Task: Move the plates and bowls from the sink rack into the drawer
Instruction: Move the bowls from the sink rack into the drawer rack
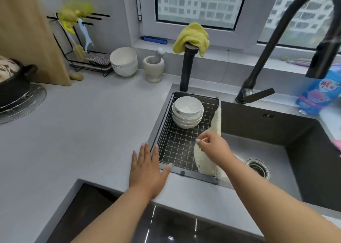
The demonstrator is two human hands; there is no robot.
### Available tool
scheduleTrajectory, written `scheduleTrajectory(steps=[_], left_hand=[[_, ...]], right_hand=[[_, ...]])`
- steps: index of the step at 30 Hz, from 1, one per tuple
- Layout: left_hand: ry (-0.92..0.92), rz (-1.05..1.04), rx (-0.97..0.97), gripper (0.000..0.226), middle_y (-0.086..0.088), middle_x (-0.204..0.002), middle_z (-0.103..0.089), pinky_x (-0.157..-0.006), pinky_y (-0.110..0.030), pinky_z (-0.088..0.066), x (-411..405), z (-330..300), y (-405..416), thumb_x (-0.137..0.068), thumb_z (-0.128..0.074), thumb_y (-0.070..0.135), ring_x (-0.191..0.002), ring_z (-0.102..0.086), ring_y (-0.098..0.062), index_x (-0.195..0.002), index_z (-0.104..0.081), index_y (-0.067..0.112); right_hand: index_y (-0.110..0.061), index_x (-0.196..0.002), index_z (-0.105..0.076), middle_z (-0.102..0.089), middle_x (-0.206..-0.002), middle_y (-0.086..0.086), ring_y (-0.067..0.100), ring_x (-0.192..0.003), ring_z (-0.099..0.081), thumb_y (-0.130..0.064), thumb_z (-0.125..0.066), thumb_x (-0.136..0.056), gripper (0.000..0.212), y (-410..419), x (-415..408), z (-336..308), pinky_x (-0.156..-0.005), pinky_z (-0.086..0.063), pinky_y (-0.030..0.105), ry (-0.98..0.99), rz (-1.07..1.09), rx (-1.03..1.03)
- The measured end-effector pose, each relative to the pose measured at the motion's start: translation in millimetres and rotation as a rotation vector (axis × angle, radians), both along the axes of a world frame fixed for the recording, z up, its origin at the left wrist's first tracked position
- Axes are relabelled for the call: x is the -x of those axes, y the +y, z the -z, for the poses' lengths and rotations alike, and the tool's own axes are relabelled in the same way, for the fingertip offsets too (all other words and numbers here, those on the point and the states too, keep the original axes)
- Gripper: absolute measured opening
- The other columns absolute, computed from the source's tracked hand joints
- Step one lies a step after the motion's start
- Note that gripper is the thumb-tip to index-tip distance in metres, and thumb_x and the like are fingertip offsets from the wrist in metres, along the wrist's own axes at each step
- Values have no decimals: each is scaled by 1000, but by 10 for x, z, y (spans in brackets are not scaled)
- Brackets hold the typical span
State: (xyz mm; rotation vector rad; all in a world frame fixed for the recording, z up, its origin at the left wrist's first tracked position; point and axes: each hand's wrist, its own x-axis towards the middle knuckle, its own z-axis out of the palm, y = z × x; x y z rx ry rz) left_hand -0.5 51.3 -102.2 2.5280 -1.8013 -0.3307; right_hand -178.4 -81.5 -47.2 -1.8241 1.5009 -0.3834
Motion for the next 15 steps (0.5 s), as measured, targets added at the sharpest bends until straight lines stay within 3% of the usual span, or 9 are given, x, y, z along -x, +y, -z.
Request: scheduleTrajectory(steps=[4,7,9,12,15], left_hand=[[12,49,32,78,-6,-157,23,-118,-45,13,-110,17,-178,-91,-4,67,-142,29,-19,-149,19,21],[7,69,29,78,-6,-157,24,-118,-46,12,-146,8,-247,-90,-3,67,-141,30,-19,-149,20,21],[12,80,18,78,-5,-156,27,-118,-46,13,-151,-1,-264,-89,-2,67,-140,33,-19,-148,21,21],[17,90,3,78,-5,-155,29,-118,-46,13,-162,-4,-285,-90,-2,67,-139,35,-19,-148,22,21],[19,98,-4,78,-5,-155,29,-118,-47,13,-171,8,-301,-90,-3,67,-139,35,-19,-149,21,21]], right_hand=[[-21,-115,-53,-63,-87,-4,12,-74,-61,-36,-53,-93,26,-480,-305,9,-59,-46,27,45,6,42],[-23,-124,-48,-61,-81,-2,15,-64,-60,-29,-51,-93,32,-819,-492,48,-53,-48,28,71,40,29],[-25,-126,-47,-64,-88,4,19,-68,-62,-29,-51,-91,35,-999,-599,93,-55,-50,30,108,50,15],[-25,-123,-51,-64,-100,9,27,-84,-65,-30,-51,-89,34,-1188,-712,180,-72,-58,39,209,28,-7],[-19,-112,-58,-65,-97,10,30,-87,-64,-27,-50,-90,24,-1281,-749,233,-75,-55,37,321,-37,-5]])
